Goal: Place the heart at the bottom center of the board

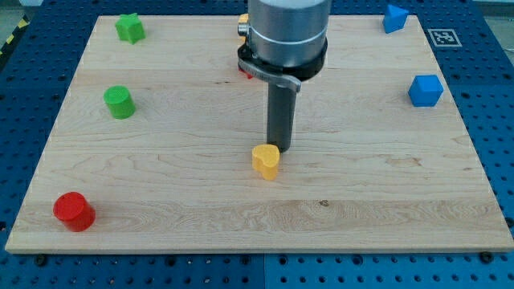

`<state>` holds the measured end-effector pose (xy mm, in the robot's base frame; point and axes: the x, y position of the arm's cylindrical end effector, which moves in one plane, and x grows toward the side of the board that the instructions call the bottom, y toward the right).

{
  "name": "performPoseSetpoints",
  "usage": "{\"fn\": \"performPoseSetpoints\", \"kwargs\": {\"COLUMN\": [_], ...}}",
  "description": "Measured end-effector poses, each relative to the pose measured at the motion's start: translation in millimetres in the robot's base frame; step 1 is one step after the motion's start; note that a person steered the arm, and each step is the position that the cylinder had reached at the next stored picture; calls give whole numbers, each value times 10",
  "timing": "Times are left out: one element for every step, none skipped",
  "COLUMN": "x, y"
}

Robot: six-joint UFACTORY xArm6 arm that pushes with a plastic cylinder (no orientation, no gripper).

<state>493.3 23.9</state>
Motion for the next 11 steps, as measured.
{"fn": "performPoseSetpoints", "kwargs": {"x": [111,135,145,145,110,110,110,139,268,337,357], "y": [-7,-43,-109,-147,-151,-208,-343,-387,-387,-387,-367]}}
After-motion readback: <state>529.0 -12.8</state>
